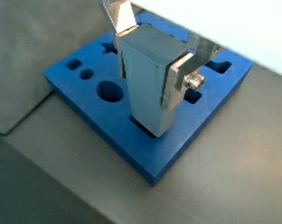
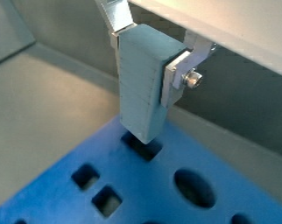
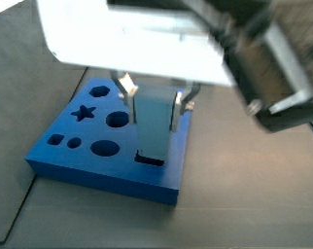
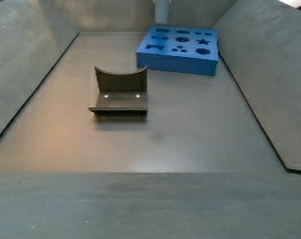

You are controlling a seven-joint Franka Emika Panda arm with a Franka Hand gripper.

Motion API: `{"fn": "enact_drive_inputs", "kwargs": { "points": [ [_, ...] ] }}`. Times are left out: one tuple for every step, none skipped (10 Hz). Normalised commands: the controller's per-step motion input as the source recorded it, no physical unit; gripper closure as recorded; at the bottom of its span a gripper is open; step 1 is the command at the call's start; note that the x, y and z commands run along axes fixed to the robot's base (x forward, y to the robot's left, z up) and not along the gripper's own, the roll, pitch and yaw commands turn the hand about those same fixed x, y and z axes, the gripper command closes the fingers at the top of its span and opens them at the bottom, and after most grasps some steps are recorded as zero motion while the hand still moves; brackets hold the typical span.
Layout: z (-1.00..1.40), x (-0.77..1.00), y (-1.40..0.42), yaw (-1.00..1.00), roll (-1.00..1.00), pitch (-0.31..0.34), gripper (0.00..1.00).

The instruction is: Insert the rectangle object.

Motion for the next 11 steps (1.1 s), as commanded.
{"fn": "enact_drive_inputs", "kwargs": {
  "points": [
    [-0.17, 0.0, 0.22, 0.0, -0.31, 0.016, 1.0],
    [-0.13, -0.03, 0.0, 0.0, -0.13, 0.0, 1.0],
    [-0.3, -0.12, 0.0, 0.0, -0.16, 0.0, 1.0],
    [-0.42, -0.07, -0.02, 0.0, -0.15, 0.0, 1.0],
    [-0.49, -0.06, 0.0, 0.0, -0.19, 0.027, 1.0],
    [-0.63, -0.09, -0.1, 0.0, -0.19, 0.047, 1.0],
    [-0.73, -0.1, -0.16, 0.0, -0.17, 0.06, 1.0],
    [-0.63, -0.18, -0.11, 0.0, -0.22, 0.079, 1.0],
    [-0.86, 0.0, -0.02, 0.0, -0.12, 0.034, 1.0],
    [-0.68, 0.0, 0.0, 0.0, -0.23, 0.0, 1.0],
    [0.0, 0.0, 0.0, 0.0, 0.0, 0.0, 1.0]
  ]
}}
